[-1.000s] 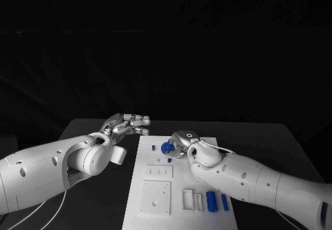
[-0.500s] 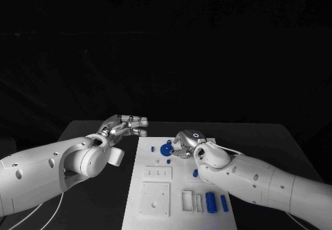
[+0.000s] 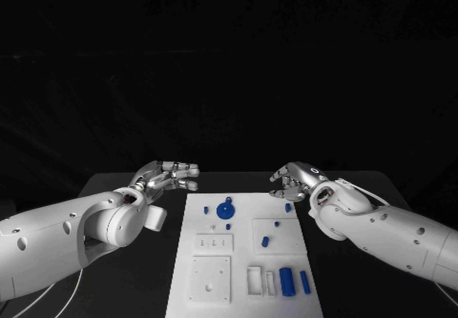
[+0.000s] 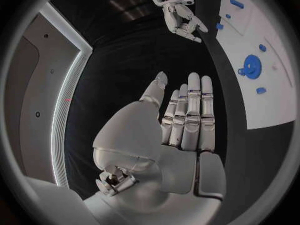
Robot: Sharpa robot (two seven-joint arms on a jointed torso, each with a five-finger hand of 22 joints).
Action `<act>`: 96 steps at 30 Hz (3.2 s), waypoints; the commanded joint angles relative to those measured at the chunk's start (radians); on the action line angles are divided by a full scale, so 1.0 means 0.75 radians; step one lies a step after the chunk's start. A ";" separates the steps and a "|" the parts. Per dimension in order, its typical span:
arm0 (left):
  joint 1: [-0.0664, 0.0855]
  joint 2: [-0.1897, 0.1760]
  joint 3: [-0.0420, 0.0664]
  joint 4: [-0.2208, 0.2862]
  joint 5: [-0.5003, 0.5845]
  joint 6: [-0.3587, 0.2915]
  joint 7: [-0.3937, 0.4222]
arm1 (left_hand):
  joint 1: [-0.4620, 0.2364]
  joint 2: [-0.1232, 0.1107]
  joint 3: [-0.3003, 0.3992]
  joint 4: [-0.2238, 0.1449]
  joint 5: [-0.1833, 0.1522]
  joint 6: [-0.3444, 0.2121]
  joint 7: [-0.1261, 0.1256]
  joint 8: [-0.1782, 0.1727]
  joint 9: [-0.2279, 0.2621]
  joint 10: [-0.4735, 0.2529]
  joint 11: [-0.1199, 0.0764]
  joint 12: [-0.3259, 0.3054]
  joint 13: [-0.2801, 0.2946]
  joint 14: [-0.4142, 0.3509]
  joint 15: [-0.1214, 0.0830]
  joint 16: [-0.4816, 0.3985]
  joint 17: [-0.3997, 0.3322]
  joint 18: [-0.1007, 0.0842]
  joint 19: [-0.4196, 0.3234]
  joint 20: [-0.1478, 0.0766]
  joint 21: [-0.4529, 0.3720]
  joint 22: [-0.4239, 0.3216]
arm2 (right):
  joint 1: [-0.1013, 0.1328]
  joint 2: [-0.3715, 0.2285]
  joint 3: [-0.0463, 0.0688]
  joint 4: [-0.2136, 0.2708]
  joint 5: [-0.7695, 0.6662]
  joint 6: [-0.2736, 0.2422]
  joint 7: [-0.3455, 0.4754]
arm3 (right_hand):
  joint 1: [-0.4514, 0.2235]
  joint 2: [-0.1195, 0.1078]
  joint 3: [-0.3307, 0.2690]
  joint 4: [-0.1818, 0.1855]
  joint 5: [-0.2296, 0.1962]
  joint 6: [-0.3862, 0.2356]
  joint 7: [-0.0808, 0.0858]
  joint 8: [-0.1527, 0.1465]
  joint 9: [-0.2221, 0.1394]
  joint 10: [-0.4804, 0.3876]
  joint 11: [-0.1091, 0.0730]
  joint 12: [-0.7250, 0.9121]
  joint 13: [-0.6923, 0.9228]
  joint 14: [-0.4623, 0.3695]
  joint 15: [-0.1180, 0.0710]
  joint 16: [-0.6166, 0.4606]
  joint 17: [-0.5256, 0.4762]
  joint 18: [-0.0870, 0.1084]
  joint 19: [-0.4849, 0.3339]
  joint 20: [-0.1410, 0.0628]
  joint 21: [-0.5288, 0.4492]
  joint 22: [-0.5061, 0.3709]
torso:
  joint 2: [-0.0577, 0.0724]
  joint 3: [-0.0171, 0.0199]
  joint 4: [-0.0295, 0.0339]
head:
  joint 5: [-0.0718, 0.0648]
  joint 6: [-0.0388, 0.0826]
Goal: Assemble the parts on the task board
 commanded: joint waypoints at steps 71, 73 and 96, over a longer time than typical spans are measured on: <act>-0.023 0.014 0.001 -0.049 -0.020 0.072 0.023 | 0.002 0.004 -0.004 -0.010 -0.002 -0.006 -0.004 -0.004 0.002 -0.007 0.005 0.001 0.001 -0.010 0.003 0.003 -0.001 0.001 -0.013 0.004 0.013 -0.003 | -0.101 0.103 0.015 -0.472 0.255 0.228 0.416 | -0.013 0.084 0.022 -0.085 -0.001 -0.033 0.010 -0.003 -0.003 -0.034 0.004 -0.015 -0.017 -0.001 0.008 -0.014 0.024 -0.007 0.016 0.012 0.013 0.181 | -0.010 0.0304 -0.0036 | -0.004 -0.046; -0.023 0.014 0.001 -0.049 -0.020 0.073 0.022 | 0.002 0.004 -0.004 -0.010 -0.002 -0.006 -0.004 -0.004 0.002 -0.007 0.005 0.001 0.001 -0.010 0.003 0.003 -0.001 0.001 -0.013 0.004 0.013 -0.003 | -0.102 0.105 0.015 -0.474 0.255 0.230 0.416 | -0.014 0.085 0.033 -0.085 -0.014 -0.030 0.009 -0.004 -0.003 -0.034 0.004 -0.014 -0.017 -0.001 0.008 -0.015 0.024 -0.007 0.016 0.012 0.013 0.181 | -0.010 0.0304 -0.0038 | -0.005 -0.047; -0.023 0.014 0.001 -0.050 -0.031 0.078 0.007 | 0.004 0.010 -0.003 -0.007 -0.002 -0.002 -0.006 -0.002 0.003 0.002 0.002 0.002 0.001 -0.011 0.002 0.003 0.000 0.001 -0.014 0.004 0.014 -0.005 | -0.104 0.110 0.015 -0.476 0.252 0.130 0.398 | -0.026 0.117 0.267 -0.105 -0.237 0.178 -0.039 -0.002 0.007 -0.011 -0.020 -0.001 0.000 0.004 -0.014 0.000 0.045 -0.018 0.018 -0.009 0.031 0.184 | -0.011 0.0321 -0.0026 | -0.006 -0.049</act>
